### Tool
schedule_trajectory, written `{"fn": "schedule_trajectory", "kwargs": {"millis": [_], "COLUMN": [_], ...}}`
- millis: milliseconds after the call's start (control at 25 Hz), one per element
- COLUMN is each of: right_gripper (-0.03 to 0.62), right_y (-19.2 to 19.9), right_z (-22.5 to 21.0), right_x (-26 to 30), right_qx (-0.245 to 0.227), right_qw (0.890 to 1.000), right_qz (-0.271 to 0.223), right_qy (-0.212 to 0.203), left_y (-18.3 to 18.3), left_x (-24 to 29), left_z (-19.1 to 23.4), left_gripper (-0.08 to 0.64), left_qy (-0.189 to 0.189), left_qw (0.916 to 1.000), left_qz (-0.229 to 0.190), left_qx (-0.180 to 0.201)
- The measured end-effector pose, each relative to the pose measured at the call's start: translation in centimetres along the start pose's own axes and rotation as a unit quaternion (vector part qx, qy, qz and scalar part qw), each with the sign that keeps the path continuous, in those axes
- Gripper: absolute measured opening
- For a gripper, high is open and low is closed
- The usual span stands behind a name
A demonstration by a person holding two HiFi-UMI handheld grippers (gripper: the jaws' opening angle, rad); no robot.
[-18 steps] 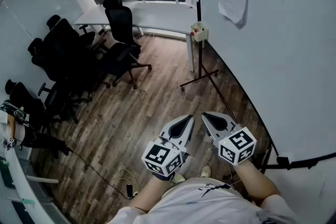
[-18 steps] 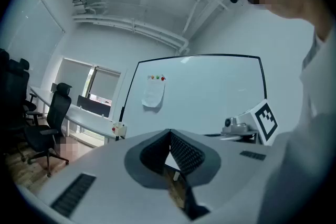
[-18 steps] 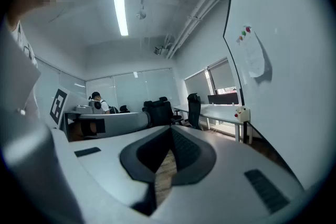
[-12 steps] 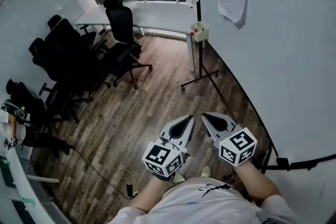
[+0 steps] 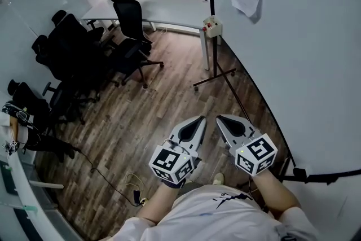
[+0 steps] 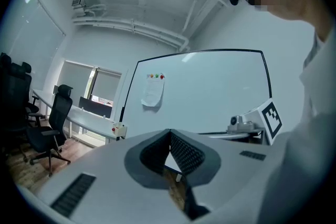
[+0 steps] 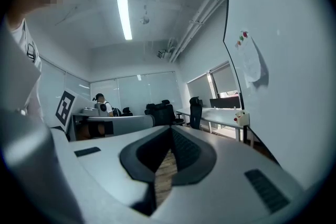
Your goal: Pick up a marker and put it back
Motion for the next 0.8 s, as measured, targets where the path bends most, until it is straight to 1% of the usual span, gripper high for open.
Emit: {"fn": "schedule_trajectory", "kwargs": {"millis": [240, 440, 600, 800], "right_gripper": [0.014, 0.014, 0.014, 0.014], "right_y": [0.5, 0.7, 0.5, 0.1], "right_z": [-1.8, -2.9, -4.2, -6.2], "right_x": [-0.7, 0.4, 2.5, 6.6], "right_qx": [0.012, 0.016, 0.015, 0.017], "right_qw": [1.0, 1.0, 1.0, 1.0], "right_qz": [0.0, 0.003, 0.007, 0.008], "right_qy": [-0.003, -0.003, 0.007, 0.02], "left_y": [0.8, 1.3, 1.4, 0.7], "left_x": [1.5, 2.9, 4.5, 7.1], "left_z": [-0.6, 0.4, 2.5, 6.7], "left_gripper": [0.011, 0.011, 0.011, 0.011], "left_qy": [-0.007, -0.003, 0.004, 0.018], "left_qw": [0.9999, 0.9998, 0.9998, 0.9996], "left_qz": [0.009, 0.019, 0.02, 0.02], "left_qx": [-0.001, 0.001, -0.001, -0.002]}}
Point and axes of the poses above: the fingertips, and each gripper's own axes: x forward along the fingers, z to its left, y out of its underside, the point moved 4 cm from there along -x, backward along the fingers
